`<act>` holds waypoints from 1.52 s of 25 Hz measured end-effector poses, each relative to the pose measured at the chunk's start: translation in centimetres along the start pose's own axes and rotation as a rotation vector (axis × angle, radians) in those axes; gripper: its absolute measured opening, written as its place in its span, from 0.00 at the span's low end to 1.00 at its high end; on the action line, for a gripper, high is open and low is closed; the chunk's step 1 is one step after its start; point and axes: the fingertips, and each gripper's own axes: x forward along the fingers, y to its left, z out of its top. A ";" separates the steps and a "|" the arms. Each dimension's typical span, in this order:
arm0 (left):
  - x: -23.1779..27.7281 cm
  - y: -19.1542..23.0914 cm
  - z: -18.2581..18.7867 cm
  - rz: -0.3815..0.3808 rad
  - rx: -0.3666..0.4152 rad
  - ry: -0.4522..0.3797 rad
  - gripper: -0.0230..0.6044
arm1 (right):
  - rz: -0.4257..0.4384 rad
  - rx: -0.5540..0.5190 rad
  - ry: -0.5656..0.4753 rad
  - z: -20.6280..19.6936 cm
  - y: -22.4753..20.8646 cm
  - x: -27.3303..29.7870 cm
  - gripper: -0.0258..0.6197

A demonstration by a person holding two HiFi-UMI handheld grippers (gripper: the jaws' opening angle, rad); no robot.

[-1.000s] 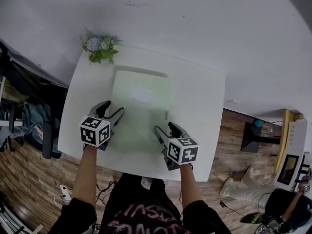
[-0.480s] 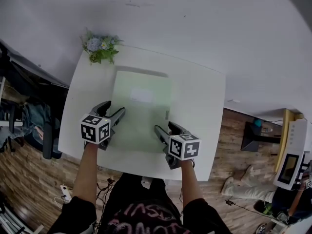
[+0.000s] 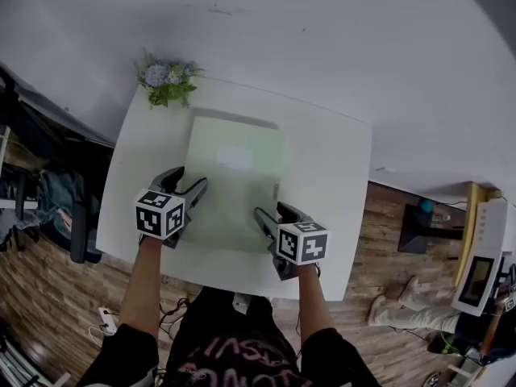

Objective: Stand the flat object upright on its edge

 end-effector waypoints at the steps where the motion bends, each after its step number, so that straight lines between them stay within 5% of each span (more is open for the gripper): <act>1: -0.1 -0.1 0.1 0.000 0.006 -0.004 0.49 | -0.001 -0.002 -0.001 0.0 0.0 -0.1 0.45; 20: -1.9 -1.5 5.9 0.026 0.145 -0.183 0.49 | -0.054 -0.160 -0.139 4.8 0.4 -1.7 0.45; 38: -4.5 -3.4 8.5 0.079 0.279 -0.457 0.48 | -0.080 -0.336 -0.369 7.6 0.7 -3.5 0.45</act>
